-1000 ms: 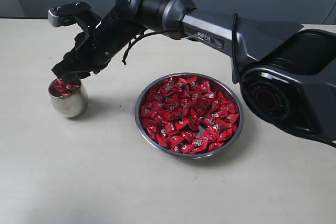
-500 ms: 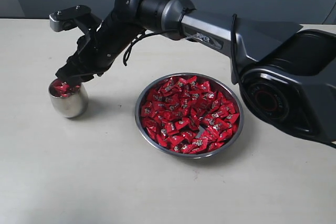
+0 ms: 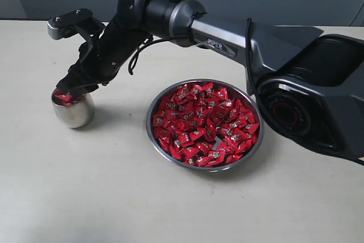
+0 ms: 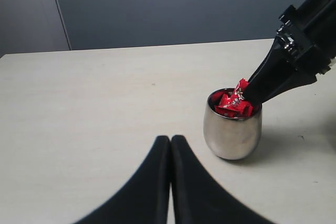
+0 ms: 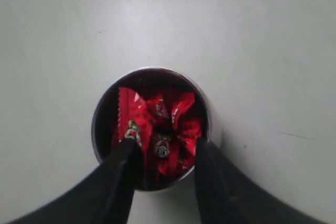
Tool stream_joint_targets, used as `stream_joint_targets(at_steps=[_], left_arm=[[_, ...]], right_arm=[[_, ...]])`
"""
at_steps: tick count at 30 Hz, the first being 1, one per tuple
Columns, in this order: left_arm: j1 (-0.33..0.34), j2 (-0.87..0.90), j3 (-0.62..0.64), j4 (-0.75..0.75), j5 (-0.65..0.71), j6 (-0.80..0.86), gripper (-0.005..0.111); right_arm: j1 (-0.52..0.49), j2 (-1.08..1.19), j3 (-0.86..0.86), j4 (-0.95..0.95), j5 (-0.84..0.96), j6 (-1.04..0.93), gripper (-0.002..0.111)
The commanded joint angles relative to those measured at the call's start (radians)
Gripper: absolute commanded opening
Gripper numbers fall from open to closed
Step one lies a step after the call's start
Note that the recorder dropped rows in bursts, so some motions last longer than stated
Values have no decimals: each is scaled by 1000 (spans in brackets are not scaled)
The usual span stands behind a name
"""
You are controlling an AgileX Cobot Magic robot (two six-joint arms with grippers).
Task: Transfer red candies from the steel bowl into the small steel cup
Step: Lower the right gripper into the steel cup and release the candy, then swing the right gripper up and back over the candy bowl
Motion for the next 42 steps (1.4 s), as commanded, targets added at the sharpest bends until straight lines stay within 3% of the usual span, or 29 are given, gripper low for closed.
stream_joint_targets(at_steps=[1, 6, 11, 22, 25, 28, 32, 37, 42], left_arm=[[-7, -4, 4, 1, -2, -3, 0], [-7, -4, 4, 1, -2, -3, 0], [-7, -4, 4, 1, -2, -3, 0], [-7, -4, 4, 1, -2, -3, 0], [-7, -4, 4, 1, -2, -3, 0], [-7, -4, 4, 1, -2, -3, 0], [-7, -4, 4, 1, -2, -3, 0], [-7, -4, 4, 1, -2, -3, 0], [-7, -4, 4, 1, -2, -3, 0]], right_arm=[[3, -3, -6, -26, -26, 1, 37], [10, -3, -6, -32, -60, 1, 39], [11, -3, -6, -27, -78, 1, 56], [9, -10, -6, -41, -74, 4, 54], [-5, -46, -6, -126, -86, 80, 53], [-18, -71, -6, -177, -93, 109, 42], [-29, -92, -6, -187, -111, 109, 2], [-86, -129, 7, -139, -186, 187, -1], [-111, -217, 173, -80, -393, 188, -1]])
